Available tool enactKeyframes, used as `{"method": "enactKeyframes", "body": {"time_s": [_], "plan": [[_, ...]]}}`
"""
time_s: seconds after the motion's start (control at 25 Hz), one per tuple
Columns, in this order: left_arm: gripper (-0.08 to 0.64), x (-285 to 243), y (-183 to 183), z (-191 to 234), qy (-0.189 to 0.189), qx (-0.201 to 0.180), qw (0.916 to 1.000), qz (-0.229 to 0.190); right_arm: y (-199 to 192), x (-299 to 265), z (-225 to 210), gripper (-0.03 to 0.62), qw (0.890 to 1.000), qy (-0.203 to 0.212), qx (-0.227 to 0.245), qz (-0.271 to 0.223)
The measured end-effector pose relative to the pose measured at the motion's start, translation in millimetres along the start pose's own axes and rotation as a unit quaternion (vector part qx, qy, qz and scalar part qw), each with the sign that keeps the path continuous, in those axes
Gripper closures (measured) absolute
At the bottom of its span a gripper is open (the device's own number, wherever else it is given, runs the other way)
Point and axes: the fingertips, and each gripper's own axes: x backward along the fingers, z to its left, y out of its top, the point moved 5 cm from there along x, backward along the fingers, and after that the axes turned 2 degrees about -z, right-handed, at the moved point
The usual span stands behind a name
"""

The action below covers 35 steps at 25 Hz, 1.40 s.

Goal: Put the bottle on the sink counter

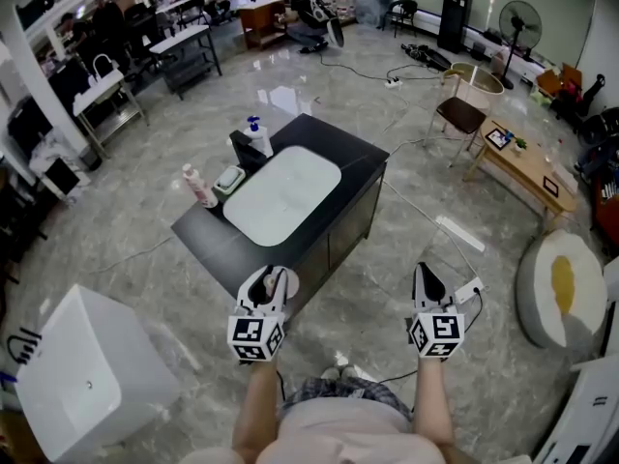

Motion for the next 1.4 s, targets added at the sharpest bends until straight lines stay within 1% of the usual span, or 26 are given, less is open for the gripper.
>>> {"method": "enactKeyframes", "body": {"time_s": [0.24,0.48,0.84,1.0,1.16,1.28,1.4], "plan": [[0.437,-10,-7,11,-0.012,-0.004,0.9999,0.001,-6,-12,9,0.577,1.0,-0.002,-0.004,-0.009],[0.437,-25,-8,20,-0.016,-0.003,0.9999,0.006,-9,-29,10,0.577,1.0,-0.004,-0.007,-0.004],[0.437,-74,-2,34,-0.015,0.0,0.9999,0.002,-5,-78,-6,0.577,1.0,-0.001,-0.004,-0.006],[0.437,-111,1,42,-0.009,0.0,1.0,-0.001,-2,-117,-21,0.577,1.0,0.006,-0.004,-0.011],[0.437,-160,0,51,0.003,-0.001,1.0,-0.004,-7,-171,-42,0.577,1.0,0.019,-0.005,-0.013],[0.437,-203,3,60,0.016,0.001,0.9999,-0.003,-5,-228,-61,0.577,0.999,0.039,-0.007,-0.017],[0.437,-254,8,73,0.039,0.003,0.9992,-0.001,2,-299,-77,0.577,0.997,0.074,-0.007,-0.017]]}}
